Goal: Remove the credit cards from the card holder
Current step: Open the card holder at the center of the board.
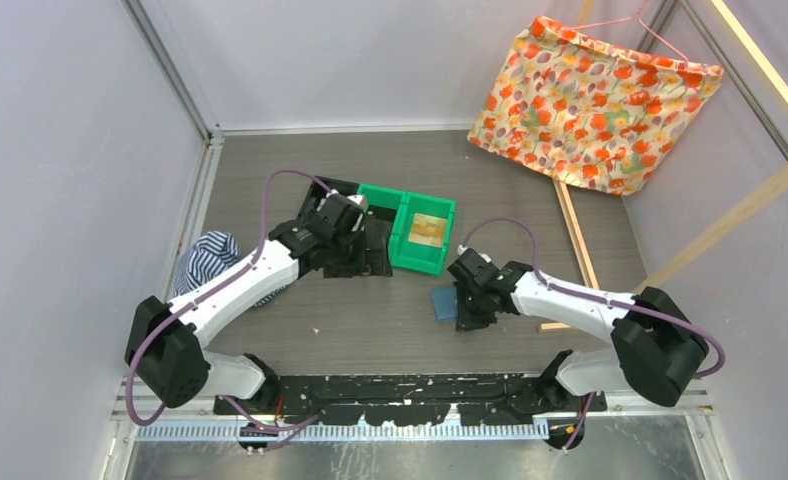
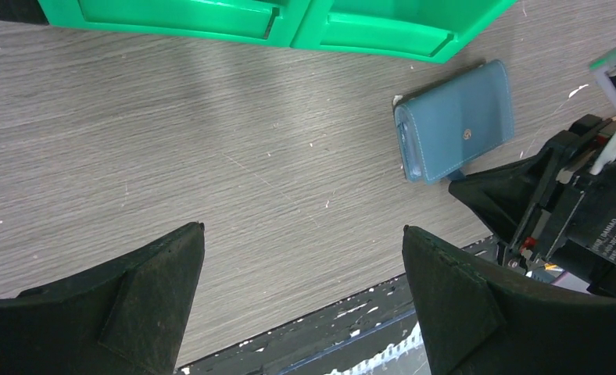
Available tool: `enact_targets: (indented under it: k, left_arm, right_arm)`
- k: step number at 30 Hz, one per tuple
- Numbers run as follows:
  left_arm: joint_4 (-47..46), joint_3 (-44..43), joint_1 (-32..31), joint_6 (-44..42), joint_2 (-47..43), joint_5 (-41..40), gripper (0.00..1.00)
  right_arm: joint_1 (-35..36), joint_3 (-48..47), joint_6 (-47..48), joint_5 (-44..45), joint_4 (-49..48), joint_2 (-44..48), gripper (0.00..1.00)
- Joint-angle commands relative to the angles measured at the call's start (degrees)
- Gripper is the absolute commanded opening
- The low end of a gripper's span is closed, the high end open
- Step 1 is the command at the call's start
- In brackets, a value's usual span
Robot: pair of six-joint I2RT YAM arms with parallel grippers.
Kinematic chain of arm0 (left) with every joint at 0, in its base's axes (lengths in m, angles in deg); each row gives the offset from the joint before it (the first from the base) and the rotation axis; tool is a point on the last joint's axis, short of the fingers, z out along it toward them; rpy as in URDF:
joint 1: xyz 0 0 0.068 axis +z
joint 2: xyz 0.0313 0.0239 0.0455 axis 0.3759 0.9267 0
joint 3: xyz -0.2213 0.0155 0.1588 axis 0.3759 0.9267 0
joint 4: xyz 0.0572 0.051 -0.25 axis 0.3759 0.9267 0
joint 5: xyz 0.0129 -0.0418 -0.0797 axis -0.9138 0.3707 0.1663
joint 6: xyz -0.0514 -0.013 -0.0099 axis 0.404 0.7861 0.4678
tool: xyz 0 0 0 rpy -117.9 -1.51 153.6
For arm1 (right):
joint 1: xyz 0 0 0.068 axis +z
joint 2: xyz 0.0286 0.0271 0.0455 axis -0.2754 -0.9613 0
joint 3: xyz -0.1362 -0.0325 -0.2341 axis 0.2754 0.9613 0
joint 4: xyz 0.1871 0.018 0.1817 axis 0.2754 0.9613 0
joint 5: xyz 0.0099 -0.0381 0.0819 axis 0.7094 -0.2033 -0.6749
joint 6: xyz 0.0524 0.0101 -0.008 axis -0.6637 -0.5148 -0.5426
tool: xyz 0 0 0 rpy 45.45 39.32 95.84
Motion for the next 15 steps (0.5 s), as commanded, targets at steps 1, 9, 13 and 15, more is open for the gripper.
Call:
enact_targets:
  k: [1,9,13,15]
  left_arm:
    - [0.69,-0.18,0.04,0.26,-2.73,-2.62,0.98]
    - [7.15,-3.03,1.02,-2.94,-3.88,-9.39,0.99]
    - [9.15,-3.45,1.97,-3.67,-4.81,-10.87,0.99]
    - [10.42,-3.22,2.11,-3.56,-5.75,-11.81,1.0]
  right_arm:
    - [1.59,-1.13,0.24,-4.36,-3.19,-1.26,0.1]
    - [11.65,-12.61,-1.83,-14.85,-11.6,-11.94,0.4]
    - [12.81,-22.25,-0.44,-21.37,-12.2,-17.8,0.61]
    - [12.69,-22.51,1.75,-17.23,-10.23,-15.57,0.64]
